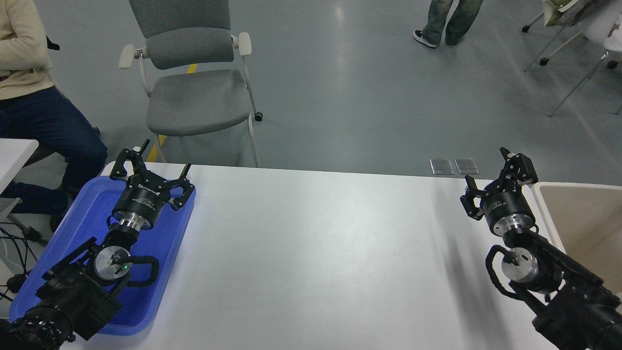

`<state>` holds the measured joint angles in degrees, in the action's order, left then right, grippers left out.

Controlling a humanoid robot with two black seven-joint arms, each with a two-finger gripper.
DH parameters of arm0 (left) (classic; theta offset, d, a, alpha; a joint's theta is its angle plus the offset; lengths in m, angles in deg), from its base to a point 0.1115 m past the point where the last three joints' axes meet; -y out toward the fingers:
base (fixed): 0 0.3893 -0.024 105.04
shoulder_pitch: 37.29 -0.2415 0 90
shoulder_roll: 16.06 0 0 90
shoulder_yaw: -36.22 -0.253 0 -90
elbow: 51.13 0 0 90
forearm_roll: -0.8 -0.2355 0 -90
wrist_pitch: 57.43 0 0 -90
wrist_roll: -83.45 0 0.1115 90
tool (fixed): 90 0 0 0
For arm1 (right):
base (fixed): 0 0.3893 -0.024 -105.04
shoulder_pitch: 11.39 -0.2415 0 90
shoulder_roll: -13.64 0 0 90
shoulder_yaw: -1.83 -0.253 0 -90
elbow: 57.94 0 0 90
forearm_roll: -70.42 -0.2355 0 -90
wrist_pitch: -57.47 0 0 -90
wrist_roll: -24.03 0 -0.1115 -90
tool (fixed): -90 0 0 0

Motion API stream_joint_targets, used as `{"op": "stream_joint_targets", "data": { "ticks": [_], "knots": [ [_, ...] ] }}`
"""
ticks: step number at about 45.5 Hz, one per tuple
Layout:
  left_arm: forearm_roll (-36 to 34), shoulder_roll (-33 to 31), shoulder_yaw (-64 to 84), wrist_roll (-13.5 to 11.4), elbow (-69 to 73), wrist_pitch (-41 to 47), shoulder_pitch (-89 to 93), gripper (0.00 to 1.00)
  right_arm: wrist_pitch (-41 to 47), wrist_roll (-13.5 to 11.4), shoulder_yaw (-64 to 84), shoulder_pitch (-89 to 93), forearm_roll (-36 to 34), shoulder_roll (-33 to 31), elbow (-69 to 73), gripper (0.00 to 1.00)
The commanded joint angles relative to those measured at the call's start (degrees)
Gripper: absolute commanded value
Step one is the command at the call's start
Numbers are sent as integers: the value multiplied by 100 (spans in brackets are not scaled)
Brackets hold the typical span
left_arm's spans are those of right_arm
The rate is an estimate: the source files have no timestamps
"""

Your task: Pick up paper ball place in dustbin

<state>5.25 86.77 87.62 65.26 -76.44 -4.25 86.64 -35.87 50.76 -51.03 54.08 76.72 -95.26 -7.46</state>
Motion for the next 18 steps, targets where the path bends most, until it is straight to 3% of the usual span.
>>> {"op": "stream_joint_targets", "data": {
  "ticks": [1,18],
  "knots": [
    [-5,0,2,0,0,0,0,100,-220,104,5,72,20,-97,217,100],
    [-5,0,2,0,0,0,0,100,-123,104,5,72,29,-115,217,100]
  ]
}}
